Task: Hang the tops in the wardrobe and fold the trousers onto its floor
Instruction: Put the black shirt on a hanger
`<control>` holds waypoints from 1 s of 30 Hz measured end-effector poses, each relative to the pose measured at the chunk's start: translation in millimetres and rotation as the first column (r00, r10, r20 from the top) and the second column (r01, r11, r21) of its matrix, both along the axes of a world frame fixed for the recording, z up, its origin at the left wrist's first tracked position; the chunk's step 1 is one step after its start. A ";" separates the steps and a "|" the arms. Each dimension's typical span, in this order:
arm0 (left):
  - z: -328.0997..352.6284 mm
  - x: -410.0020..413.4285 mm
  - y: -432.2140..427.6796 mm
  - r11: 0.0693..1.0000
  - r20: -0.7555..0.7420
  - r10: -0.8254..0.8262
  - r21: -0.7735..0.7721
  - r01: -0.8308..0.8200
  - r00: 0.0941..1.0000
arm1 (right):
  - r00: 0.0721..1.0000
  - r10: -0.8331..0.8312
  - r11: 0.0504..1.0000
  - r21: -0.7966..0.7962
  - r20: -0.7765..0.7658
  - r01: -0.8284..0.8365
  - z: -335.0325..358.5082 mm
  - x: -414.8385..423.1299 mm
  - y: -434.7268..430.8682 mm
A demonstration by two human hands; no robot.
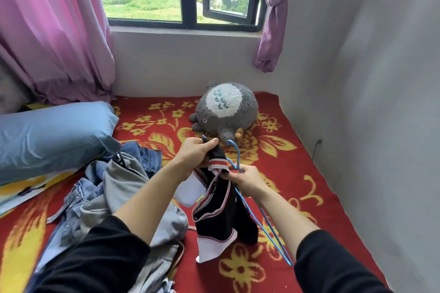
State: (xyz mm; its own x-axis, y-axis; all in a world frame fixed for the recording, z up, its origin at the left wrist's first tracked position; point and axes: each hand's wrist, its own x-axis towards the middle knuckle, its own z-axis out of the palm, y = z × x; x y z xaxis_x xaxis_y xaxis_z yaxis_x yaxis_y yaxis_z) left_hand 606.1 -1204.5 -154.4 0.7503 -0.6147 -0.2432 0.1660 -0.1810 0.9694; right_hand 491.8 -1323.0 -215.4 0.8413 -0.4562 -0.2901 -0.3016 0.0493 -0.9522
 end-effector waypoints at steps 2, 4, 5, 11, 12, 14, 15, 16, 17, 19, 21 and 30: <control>4.4 3.6 2.2 0.998 -0.033 -0.050 -0.040 0.049 0.998 | 1.000 -0.005 1.000 0.012 -0.010 0.005 5.9 4.8 -0.9; 4.5 6.5 5.5 0.993 -0.056 -0.109 -0.052 0.106 0.992 | 0.999 -0.037 0.999 0.015 -0.022 0.037 10.1 10.1 0.1; 1.8 7.3 8.4 0.992 -0.064 -0.116 -0.053 0.113 0.991 | 0.998 -0.069 0.997 0.032 -0.009 0.070 10.7 13.4 0.4; -85.0 -25.8 40.3 0.957 -0.023 -0.091 0.275 0.094 0.996 | 0.986 -0.163 0.983 0.092 0.037 0.159 19.6 20.6 4.6; -105.8 -32.8 44.3 0.937 -0.051 -0.106 0.329 0.117 0.993 | 0.985 -0.170 0.980 0.112 0.035 0.165 20.2 21.3 5.3; -137.2 -40.4 48.6 0.883 -0.073 -0.055 0.463 0.082 0.996 | 0.981 -0.190 0.968 0.176 0.040 0.180 21.9 22.4 6.6; -145.1 -41.2 49.6 0.855 -0.102 -0.007 0.515 0.059 0.995 | 0.978 -0.204 0.960 0.206 0.043 0.191 23.2 22.6 7.4; -149.1 -41.8 49.0 0.849 -0.179 0.039 0.524 0.061 0.983 | 0.974 -0.220 0.951 0.233 0.043 0.205 24.4 22.7 7.5; -150.1 -42.2 46.7 0.870 -0.290 0.092 0.489 0.065 0.952 | 0.970 -0.240 0.940 0.260 0.042 0.222 25.6 22.5 7.5; -146.1 -39.2 39.4 0.936 -0.459 0.220 0.346 -0.055 0.861 | 0.956 -0.291 0.917 0.296 0.043 0.266 29.2 20.8 5.7; -134.3 -27.4 32.6 0.942 -0.552 0.337 0.192 -0.277 0.763 | 0.923 -0.382 0.887 0.296 0.039 0.355 33.3 17.3 -1.2; -22.6 45.9 15.3 0.841 -0.376 0.452 -0.122 -0.526 0.809 | 0.768 -0.633 0.773 -0.018 -0.093 0.635 15.2 -20.3 -55.8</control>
